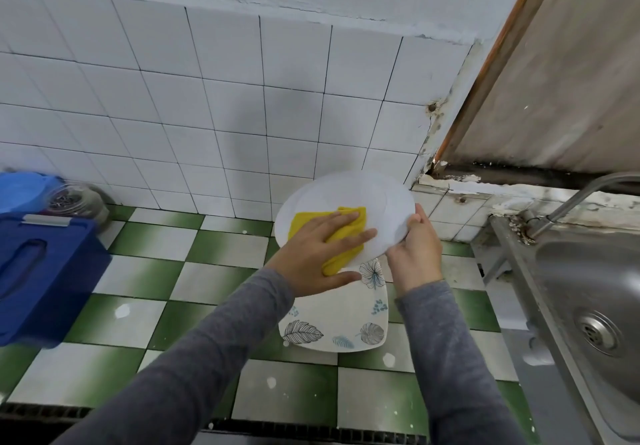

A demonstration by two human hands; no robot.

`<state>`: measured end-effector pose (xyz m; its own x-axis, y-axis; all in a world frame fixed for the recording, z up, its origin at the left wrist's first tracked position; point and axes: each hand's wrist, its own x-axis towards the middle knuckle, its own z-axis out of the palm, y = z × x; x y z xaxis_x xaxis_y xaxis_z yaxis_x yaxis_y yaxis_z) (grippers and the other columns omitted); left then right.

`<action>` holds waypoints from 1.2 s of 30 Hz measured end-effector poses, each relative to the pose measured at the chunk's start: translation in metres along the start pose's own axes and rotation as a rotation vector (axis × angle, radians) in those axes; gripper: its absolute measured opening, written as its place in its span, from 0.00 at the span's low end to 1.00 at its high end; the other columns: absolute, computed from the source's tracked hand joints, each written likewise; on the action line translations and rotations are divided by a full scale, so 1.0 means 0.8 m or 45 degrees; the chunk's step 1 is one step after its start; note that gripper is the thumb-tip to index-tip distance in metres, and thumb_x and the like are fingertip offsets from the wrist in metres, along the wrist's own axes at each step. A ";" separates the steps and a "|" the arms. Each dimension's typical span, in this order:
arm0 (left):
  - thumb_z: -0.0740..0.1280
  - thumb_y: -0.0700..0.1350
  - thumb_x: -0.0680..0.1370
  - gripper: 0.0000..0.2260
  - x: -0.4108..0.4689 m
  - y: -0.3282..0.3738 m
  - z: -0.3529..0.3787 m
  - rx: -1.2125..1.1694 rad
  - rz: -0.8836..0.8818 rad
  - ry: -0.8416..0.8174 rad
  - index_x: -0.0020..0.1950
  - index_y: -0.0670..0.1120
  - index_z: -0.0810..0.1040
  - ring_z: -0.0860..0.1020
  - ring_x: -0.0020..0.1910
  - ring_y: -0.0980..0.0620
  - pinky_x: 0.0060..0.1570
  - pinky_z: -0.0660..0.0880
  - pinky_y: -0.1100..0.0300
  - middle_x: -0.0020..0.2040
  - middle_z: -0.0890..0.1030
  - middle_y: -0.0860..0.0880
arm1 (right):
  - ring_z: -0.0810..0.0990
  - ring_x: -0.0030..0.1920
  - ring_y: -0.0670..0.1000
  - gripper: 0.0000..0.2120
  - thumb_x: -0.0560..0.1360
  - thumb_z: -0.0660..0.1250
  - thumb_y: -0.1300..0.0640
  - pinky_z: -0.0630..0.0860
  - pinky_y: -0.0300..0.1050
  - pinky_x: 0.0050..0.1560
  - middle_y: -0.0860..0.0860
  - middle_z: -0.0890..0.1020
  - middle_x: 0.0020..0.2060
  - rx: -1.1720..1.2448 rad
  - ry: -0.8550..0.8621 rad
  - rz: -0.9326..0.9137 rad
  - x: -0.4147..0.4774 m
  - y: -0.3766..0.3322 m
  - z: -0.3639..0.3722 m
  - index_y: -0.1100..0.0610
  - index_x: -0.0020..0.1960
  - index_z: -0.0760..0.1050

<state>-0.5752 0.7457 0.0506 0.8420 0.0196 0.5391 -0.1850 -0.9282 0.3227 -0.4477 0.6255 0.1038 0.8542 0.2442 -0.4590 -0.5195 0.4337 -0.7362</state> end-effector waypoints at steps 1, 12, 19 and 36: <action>0.65 0.50 0.79 0.25 0.001 0.001 -0.002 0.032 0.055 -0.039 0.76 0.57 0.64 0.67 0.73 0.40 0.71 0.66 0.43 0.76 0.67 0.43 | 0.79 0.63 0.57 0.18 0.84 0.55 0.64 0.74 0.61 0.67 0.58 0.79 0.65 0.003 -0.010 0.025 0.004 -0.003 -0.001 0.57 0.72 0.72; 0.66 0.29 0.74 0.34 0.001 0.011 -0.016 -0.114 -0.242 0.288 0.70 0.61 0.70 0.80 0.56 0.50 0.53 0.80 0.58 0.66 0.76 0.54 | 0.79 0.62 0.50 0.22 0.81 0.66 0.54 0.76 0.42 0.60 0.53 0.79 0.62 -0.478 -0.333 -0.123 0.009 -0.007 -0.019 0.56 0.74 0.70; 0.66 0.33 0.79 0.25 0.005 0.014 -0.050 -1.364 -1.254 0.855 0.60 0.65 0.77 0.84 0.45 0.52 0.41 0.84 0.49 0.52 0.82 0.59 | 0.76 0.63 0.44 0.23 0.78 0.67 0.46 0.77 0.31 0.50 0.44 0.72 0.71 -0.826 -0.503 -0.259 0.008 0.020 -0.073 0.40 0.73 0.70; 0.67 0.44 0.80 0.22 0.003 0.009 -0.040 -1.641 -1.353 0.609 0.69 0.65 0.70 0.84 0.52 0.40 0.43 0.83 0.43 0.65 0.79 0.45 | 0.81 0.63 0.58 0.21 0.82 0.61 0.65 0.81 0.60 0.56 0.53 0.76 0.69 -0.273 -0.371 -0.196 -0.024 -0.006 -0.110 0.47 0.71 0.73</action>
<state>-0.5903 0.7506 0.0792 0.6867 0.6942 -0.2156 -0.1484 0.4242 0.8934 -0.4636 0.5426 0.0725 0.8759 0.4402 -0.1974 -0.3510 0.3009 -0.8867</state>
